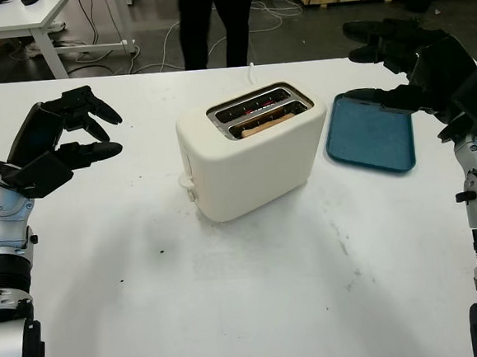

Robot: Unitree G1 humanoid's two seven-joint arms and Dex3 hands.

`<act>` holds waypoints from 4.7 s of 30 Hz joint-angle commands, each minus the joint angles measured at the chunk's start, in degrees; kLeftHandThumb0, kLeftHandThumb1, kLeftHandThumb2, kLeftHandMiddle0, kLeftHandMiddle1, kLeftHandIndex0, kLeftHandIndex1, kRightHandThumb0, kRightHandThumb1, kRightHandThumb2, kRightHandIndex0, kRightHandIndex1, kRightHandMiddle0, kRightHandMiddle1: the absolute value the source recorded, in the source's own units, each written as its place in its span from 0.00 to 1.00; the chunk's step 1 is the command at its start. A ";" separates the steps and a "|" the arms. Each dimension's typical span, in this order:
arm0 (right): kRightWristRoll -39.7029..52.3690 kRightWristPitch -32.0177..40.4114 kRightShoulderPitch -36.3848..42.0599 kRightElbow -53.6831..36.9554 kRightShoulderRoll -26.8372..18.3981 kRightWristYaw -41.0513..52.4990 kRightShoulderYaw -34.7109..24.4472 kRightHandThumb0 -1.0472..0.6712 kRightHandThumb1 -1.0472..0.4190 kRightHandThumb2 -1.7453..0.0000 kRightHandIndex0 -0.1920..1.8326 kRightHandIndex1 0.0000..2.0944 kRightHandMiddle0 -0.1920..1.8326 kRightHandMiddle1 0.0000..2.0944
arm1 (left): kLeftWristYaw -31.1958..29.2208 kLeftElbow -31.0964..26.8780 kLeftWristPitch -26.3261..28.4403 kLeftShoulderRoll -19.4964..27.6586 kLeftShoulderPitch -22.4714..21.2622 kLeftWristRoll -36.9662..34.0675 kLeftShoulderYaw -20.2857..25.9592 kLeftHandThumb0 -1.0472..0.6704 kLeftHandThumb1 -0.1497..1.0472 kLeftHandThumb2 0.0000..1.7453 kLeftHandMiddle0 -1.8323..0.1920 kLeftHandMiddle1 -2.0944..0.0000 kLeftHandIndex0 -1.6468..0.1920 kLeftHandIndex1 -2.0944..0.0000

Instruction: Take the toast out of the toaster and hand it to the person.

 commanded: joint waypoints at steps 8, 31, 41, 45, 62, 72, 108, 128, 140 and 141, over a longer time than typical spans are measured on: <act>0.29 1.35 -0.48 -0.54 -0.33 0.22 0.07 0.43 0.23 1.00 0.17 0.40 0.37 0.01 | 0.15 -0.31 -0.27 0.51 -0.90 -0.67 0.02 0.00 0.89 0.05 0.58 0.35 0.61 0.42; 0.04 0.97 0.06 -0.78 -0.42 0.01 -0.15 0.44 0.23 1.00 0.17 0.41 0.38 0.00 | -0.01 -0.17 -0.92 0.44 -0.63 -0.94 0.13 0.00 0.89 0.06 0.59 0.36 0.61 0.42; 0.40 1.29 0.21 -0.81 -0.33 0.09 -0.29 0.46 0.23 1.00 0.17 0.40 0.38 0.00 | 0.26 -0.73 -0.22 0.38 -0.34 -0.86 0.16 0.00 0.89 0.06 0.59 0.35 0.61 0.42; 0.15 1.22 0.27 -0.90 -0.29 -0.22 -0.22 0.45 0.23 1.00 0.18 0.40 0.38 0.01 | 0.16 -0.66 -0.44 0.45 -0.32 -0.86 0.15 0.00 0.89 0.05 0.59 0.35 0.62 0.42; 0.29 1.07 0.28 -0.85 -0.24 -0.11 -0.23 0.45 0.23 1.00 0.18 0.41 0.38 0.01 | 0.63 -0.42 -0.73 0.54 -0.46 -0.28 -0.04 0.00 0.89 0.06 0.59 0.35 0.62 0.41; 0.51 1.23 0.23 -0.84 -0.19 -0.05 -0.34 0.46 0.23 1.00 0.18 0.40 0.38 0.01 | 0.57 -0.16 -0.79 0.35 -0.53 -0.62 0.07 0.00 0.89 0.06 0.59 0.35 0.62 0.41; 0.37 0.47 0.12 -0.34 -0.35 0.39 -0.40 0.45 0.23 1.00 0.17 0.42 0.38 0.00 | 0.70 0.14 -1.44 0.46 -0.49 -0.38 0.00 0.00 0.89 0.06 0.59 0.35 0.62 0.41; 0.36 0.81 0.14 -0.66 -0.31 0.23 -0.37 0.45 0.23 1.00 0.17 0.42 0.38 0.00 | 0.71 0.00 -1.03 0.42 -0.42 -0.47 0.05 0.00 0.89 0.06 0.59 0.35 0.62 0.41; -0.15 1.12 0.02 -0.95 -0.33 -0.20 -0.21 0.45 0.23 1.00 0.18 0.41 0.38 0.00 | 0.48 -0.34 -0.87 0.40 -0.53 -0.69 0.07 0.00 0.89 0.06 0.59 0.35 0.62 0.41; -0.08 1.24 -0.01 -1.01 -0.28 -0.20 -0.22 0.45 0.23 1.00 0.18 0.41 0.38 0.01 | 0.48 -0.39 -0.75 0.40 -0.52 -0.69 0.07 0.00 0.89 0.06 0.59 0.35 0.62 0.41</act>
